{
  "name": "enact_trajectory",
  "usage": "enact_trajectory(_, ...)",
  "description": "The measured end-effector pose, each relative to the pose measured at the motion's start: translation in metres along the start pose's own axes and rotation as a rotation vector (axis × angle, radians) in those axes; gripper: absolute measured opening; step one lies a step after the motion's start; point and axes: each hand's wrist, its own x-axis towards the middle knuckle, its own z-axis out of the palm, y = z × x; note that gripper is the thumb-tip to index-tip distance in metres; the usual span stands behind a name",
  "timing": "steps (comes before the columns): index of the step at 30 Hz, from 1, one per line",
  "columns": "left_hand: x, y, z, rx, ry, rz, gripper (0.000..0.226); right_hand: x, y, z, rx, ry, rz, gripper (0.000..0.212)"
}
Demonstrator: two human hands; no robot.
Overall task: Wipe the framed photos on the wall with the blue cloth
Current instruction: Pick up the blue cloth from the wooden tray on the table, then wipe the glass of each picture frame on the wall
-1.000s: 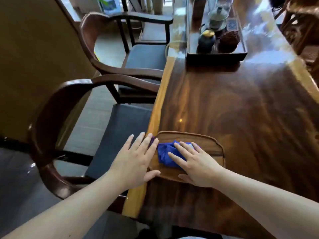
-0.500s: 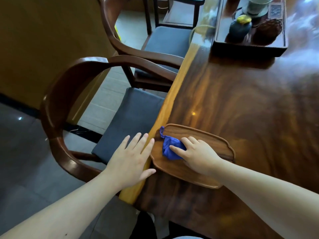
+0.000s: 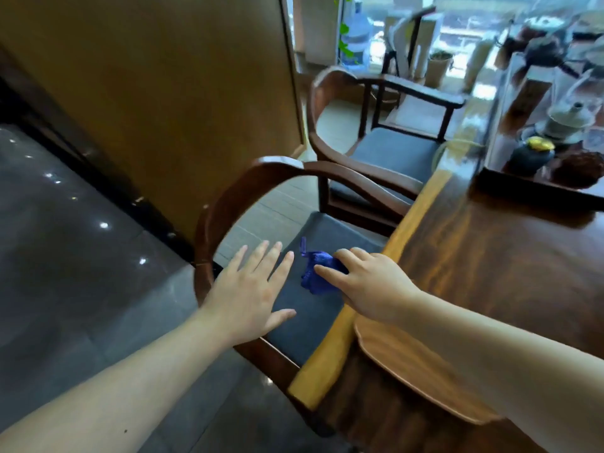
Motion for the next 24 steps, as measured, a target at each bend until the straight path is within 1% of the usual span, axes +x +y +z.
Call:
enact_trajectory(7,-0.087,-0.113,-0.041,0.061,0.109,-0.18,0.092,0.1,-0.071,-0.095,-0.174,0.154,-0.116,0.056)
enact_trajectory(10,-0.125,-0.162,-0.056,0.092,0.167,-0.231,0.091,0.14,-0.104,-0.135,-0.173,0.257,-0.14,0.051)
enact_trajectory(13,-0.173,-0.218,-0.071,0.13,0.226,-0.302,0.09,0.184,-0.149,-0.171,-0.253,0.326,-0.151,0.049)
enact_trajectory(18,-0.211,-0.265,-0.09,0.157,0.294,-0.328,0.088,0.213,-0.173,-0.205,-0.233,0.411,-0.102,0.05)
enact_trajectory(24,-0.238,-0.32,-0.107,0.172,0.351,-0.384,0.086,0.26,-0.196,-0.241,-0.286,0.48,-0.114,0.049)
